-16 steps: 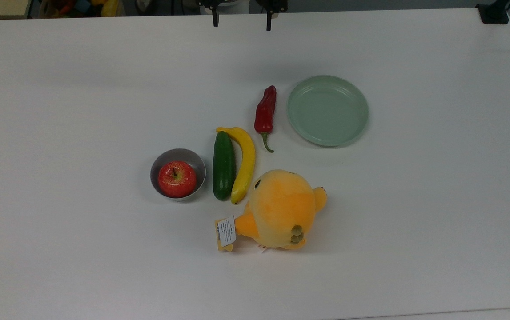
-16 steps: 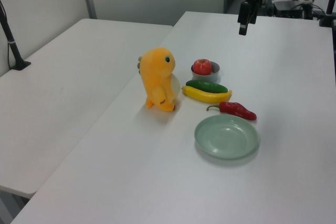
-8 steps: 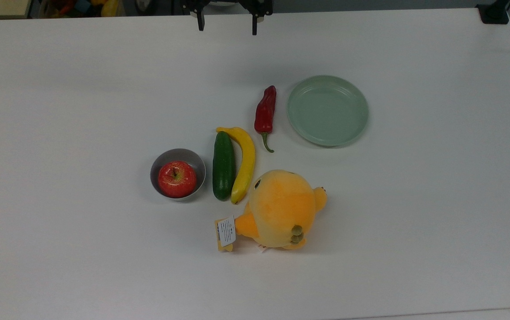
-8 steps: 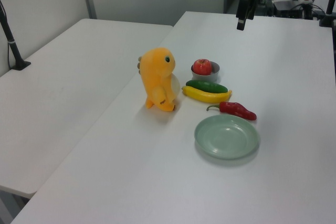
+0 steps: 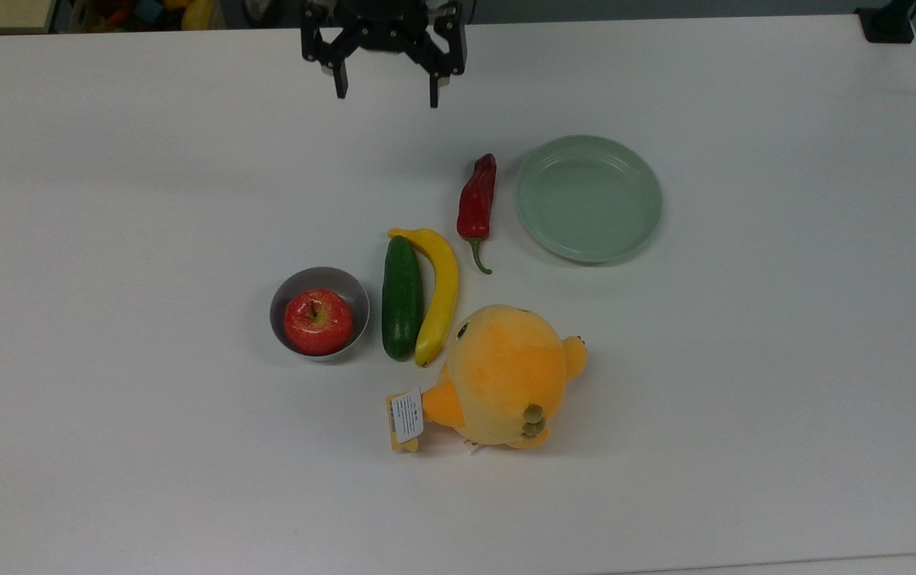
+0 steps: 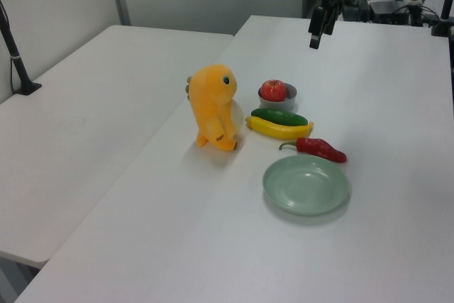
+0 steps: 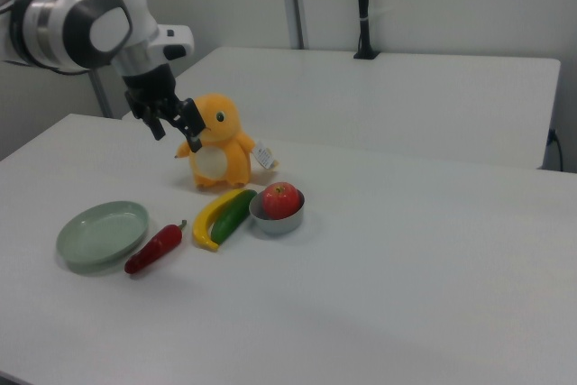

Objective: Red apple placed in the center of the desktop
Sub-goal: 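Move the open gripper down over the red apple in the grey bowl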

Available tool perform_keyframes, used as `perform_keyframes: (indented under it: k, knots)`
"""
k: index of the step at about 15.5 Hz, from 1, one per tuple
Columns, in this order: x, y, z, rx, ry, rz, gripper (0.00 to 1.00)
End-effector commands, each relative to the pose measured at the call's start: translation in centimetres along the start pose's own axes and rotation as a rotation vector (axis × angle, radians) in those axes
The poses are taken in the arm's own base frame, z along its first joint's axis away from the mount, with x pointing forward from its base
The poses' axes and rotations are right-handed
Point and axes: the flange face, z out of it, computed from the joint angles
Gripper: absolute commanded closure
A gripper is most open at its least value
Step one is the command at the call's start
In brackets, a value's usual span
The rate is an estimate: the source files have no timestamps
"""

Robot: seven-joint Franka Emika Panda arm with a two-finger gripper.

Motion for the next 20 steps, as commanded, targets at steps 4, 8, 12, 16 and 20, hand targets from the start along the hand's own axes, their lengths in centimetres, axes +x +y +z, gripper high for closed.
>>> perform_keyframes:
  k: [4,8,12,16,20]
  knots:
    - [4.1,4.6,7.1,-0.056,0.027,0.026,0.0]
    - [6.8,7.4,12.2,-0.132,0.028,0.024,0.0]
    - [8.5,10.0,15.9,-0.134,0.118,0.033,0.0]
    - [9.2,10.0,18.0,-0.16,0.146,-0.004,0.0]
    - [10.0,9.4,18.9,-0.159,0.167,-0.022,0.0]
